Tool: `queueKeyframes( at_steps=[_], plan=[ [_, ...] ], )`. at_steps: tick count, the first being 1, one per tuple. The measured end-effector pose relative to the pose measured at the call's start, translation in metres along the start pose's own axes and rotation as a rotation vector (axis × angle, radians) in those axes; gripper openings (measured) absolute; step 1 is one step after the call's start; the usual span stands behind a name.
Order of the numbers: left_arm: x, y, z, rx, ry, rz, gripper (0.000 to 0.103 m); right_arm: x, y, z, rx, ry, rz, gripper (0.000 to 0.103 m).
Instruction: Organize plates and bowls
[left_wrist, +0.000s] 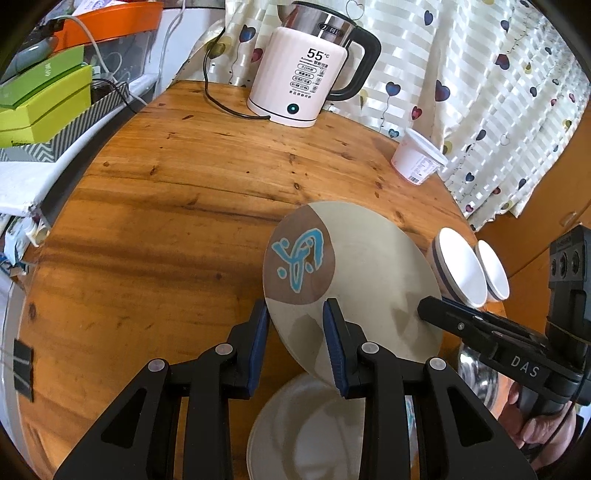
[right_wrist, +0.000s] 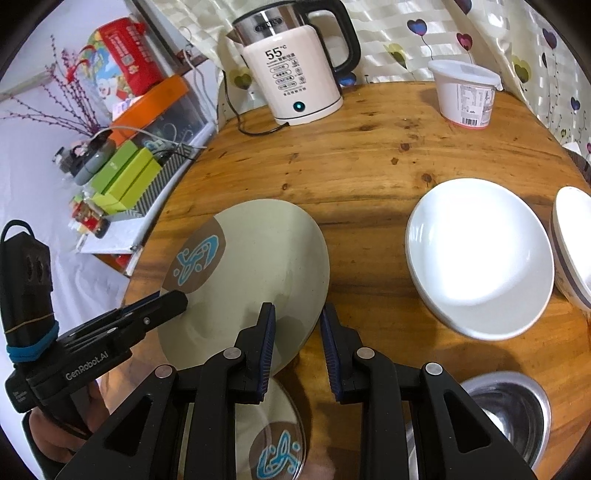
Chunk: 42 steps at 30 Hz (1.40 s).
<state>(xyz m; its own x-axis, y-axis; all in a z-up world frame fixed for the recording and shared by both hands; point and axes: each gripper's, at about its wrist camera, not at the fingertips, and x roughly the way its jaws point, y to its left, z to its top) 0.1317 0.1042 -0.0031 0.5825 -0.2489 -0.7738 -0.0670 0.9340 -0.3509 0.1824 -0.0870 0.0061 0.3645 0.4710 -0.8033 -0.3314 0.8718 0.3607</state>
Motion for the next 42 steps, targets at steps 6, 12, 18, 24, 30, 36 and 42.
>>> queueKeyframes(
  at_steps=[6,12,18,24,30,36,42],
  plan=[
    [-0.015,-0.003,-0.016,-0.013,-0.008,0.003,0.031,-0.012,0.006,-0.011,-0.017,-0.007,0.009,0.024],
    [-0.029,-0.006,-0.031,-0.016,-0.023,0.007,0.031,-0.022,0.011,-0.023,-0.035,-0.009,0.016,0.024],
    [-0.041,-0.007,-0.049,-0.019,-0.031,0.02,0.031,-0.028,0.015,-0.038,-0.054,0.0,0.021,0.024],
    [-0.048,-0.007,-0.066,-0.031,-0.027,0.028,0.031,-0.033,0.017,-0.052,-0.07,0.013,0.027,0.024],
    [-0.053,-0.01,-0.082,-0.039,-0.025,0.037,0.031,-0.035,0.016,-0.063,-0.077,0.027,0.032,0.024],
    [-0.057,-0.013,-0.093,-0.039,-0.024,0.049,0.031,-0.037,0.015,-0.071,-0.083,0.035,0.04,0.024],
    [-0.06,-0.015,-0.103,-0.036,-0.022,0.058,0.031,-0.039,0.013,-0.079,-0.085,0.042,0.046,0.024]
  ],
)
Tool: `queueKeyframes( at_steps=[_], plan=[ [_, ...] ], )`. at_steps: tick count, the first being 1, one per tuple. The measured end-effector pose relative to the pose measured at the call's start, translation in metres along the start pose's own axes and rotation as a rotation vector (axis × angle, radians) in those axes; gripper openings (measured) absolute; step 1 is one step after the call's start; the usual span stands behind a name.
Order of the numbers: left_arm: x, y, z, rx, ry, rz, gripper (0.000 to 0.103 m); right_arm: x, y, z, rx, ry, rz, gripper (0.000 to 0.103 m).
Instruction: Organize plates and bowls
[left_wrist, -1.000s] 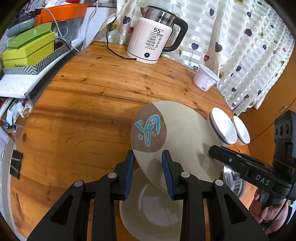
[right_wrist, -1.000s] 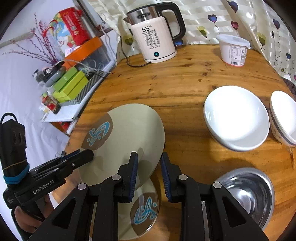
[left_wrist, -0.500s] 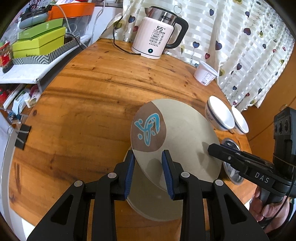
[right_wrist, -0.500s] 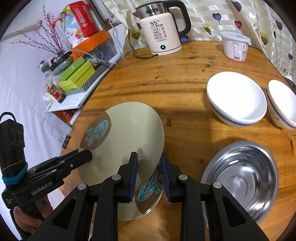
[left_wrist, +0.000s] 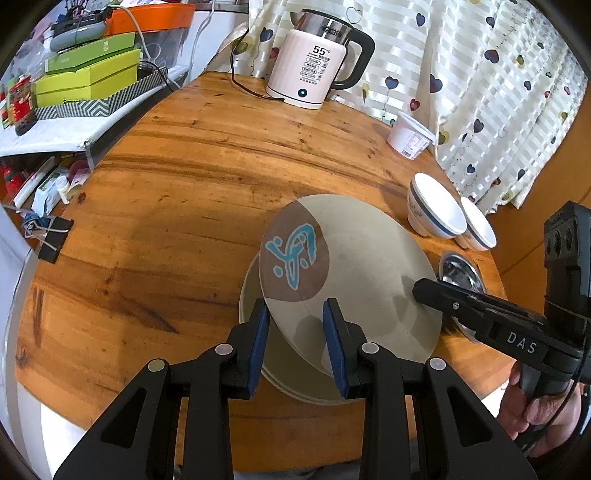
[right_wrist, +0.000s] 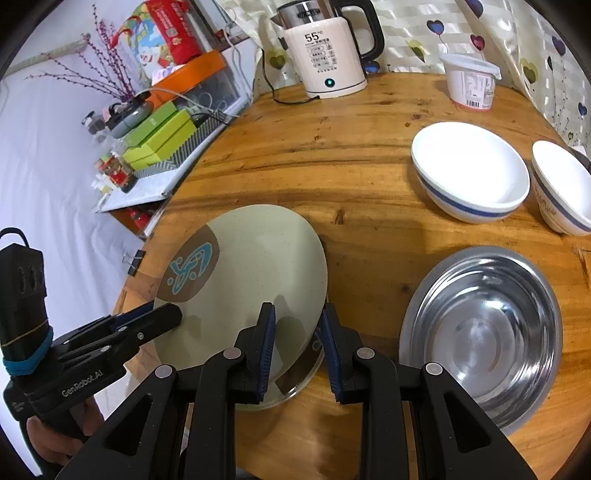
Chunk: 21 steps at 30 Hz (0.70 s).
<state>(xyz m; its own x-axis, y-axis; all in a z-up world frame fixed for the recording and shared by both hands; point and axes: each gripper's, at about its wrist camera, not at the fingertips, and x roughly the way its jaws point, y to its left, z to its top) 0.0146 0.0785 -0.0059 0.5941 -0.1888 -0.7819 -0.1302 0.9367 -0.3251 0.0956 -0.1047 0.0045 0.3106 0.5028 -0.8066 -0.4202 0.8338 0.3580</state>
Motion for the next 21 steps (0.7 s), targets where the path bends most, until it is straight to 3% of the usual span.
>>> queueKeyframes(
  at_steps=[21],
  plan=[
    [0.006,-0.002,-0.018,0.001,0.011,0.052,0.031,0.012,0.003,-0.012,-0.041,0.028,-0.02,0.024]
  ],
)
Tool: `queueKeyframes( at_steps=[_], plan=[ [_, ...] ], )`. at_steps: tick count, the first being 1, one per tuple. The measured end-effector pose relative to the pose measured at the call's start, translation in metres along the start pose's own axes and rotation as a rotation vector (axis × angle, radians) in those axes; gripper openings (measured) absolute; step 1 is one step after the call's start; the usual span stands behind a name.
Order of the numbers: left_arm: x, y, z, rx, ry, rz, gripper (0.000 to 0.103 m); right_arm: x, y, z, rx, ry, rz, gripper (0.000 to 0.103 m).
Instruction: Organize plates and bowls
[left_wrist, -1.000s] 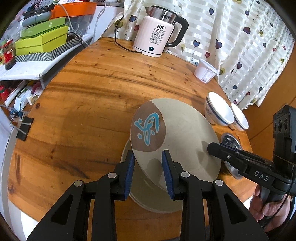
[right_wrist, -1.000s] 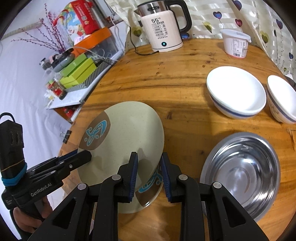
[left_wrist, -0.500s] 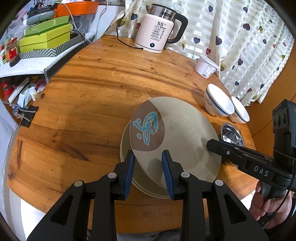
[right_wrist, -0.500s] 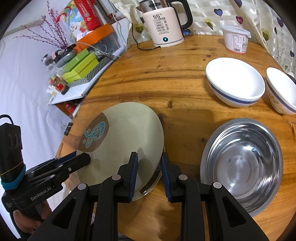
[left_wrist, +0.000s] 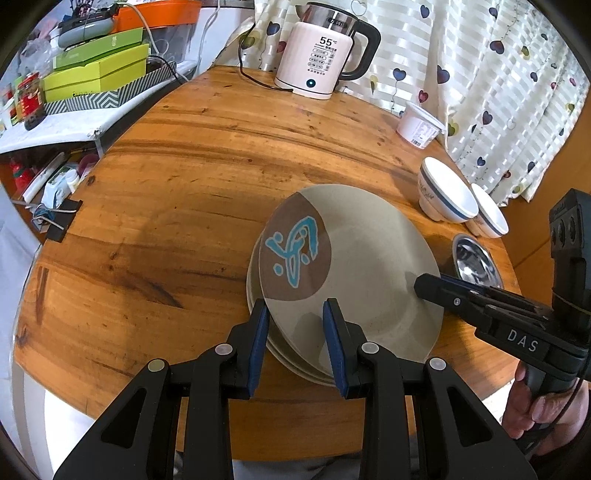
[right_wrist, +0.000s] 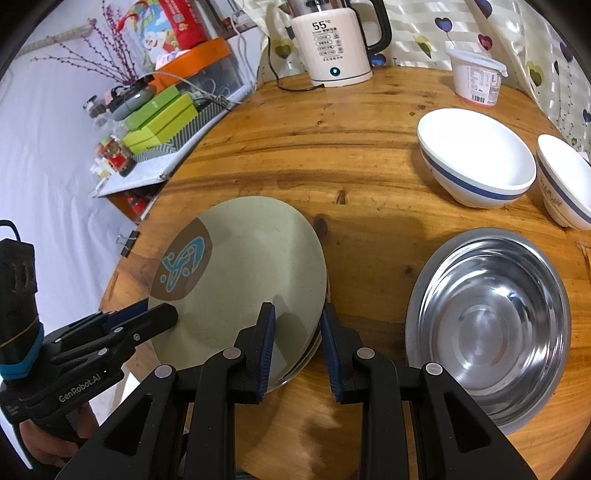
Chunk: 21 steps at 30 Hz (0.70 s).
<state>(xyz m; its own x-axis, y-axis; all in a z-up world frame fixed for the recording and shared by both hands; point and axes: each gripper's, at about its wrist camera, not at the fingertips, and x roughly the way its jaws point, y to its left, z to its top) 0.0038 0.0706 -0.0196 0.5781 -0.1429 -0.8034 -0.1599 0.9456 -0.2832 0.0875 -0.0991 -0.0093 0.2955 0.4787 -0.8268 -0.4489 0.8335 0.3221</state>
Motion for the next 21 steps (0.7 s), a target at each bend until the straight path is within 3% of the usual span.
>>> queueKeyframes(
  at_steps=[21],
  plan=[
    [0.0018,-0.0034,-0.0036,0.019,-0.009,0.045,0.031,0.0074,0.0037,-0.0013,-0.028,0.009,-0.028,0.027]
  ],
)
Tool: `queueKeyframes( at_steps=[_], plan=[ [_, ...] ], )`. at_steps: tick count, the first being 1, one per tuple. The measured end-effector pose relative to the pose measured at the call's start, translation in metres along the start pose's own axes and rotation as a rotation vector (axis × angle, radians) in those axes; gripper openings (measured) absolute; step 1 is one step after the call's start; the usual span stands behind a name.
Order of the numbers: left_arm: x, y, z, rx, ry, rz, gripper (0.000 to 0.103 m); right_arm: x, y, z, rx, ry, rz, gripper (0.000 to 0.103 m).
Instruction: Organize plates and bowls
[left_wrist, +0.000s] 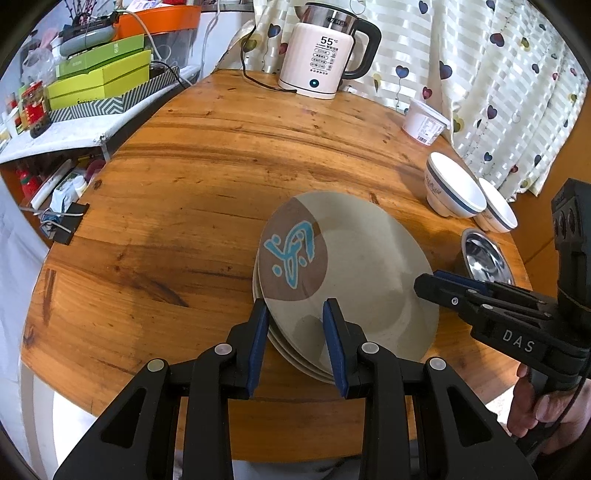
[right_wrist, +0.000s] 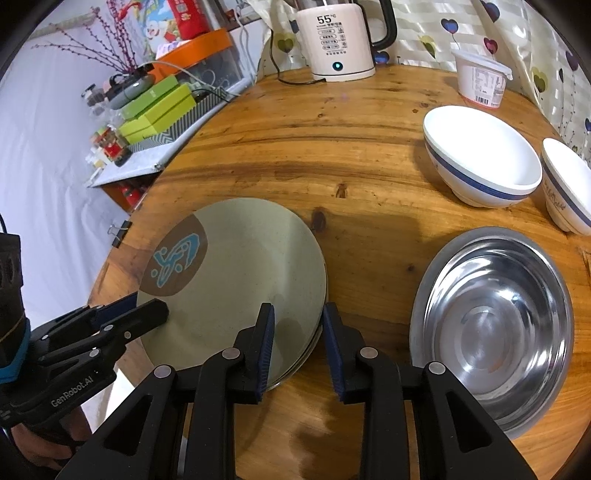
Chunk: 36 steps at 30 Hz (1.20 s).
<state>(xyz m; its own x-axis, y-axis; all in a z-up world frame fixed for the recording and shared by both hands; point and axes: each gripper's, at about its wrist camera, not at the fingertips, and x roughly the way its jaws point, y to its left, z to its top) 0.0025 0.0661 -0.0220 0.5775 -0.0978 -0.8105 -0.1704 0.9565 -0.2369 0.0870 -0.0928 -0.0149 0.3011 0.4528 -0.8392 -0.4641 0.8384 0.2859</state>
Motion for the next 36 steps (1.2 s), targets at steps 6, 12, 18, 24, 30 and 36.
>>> queueKeyframes(
  at_steps=[6,12,18,24,30,36],
  plan=[
    [0.0014,0.0001,-0.001,0.001,0.002,0.004,0.031,-0.0003,0.0003,-0.0005,-0.001,-0.002,0.002,0.027],
    [0.0032,0.0017,-0.0014,-0.003,0.005,0.018,0.032,-0.0023,0.0001,-0.0011,-0.001,-0.007,0.006,0.027],
    [0.0004,0.0059,0.002,-0.017,-0.011,0.018,0.032,-0.0052,-0.0011,-0.0001,0.002,-0.018,0.001,0.027],
    [0.0038,0.004,0.0038,-0.013,-0.003,0.022,0.032,-0.0055,-0.0024,0.0004,-0.001,-0.016,-0.001,0.027],
    [0.0068,0.001,0.0039,-0.007,0.005,0.032,0.034,-0.0033,0.0032,0.0011,-0.027,-0.012,-0.002,0.027],
    [0.0085,0.0006,0.0042,-0.006,0.003,0.041,0.034,-0.0028,0.0047,0.0008,-0.028,-0.012,-0.005,0.027]
  ],
)
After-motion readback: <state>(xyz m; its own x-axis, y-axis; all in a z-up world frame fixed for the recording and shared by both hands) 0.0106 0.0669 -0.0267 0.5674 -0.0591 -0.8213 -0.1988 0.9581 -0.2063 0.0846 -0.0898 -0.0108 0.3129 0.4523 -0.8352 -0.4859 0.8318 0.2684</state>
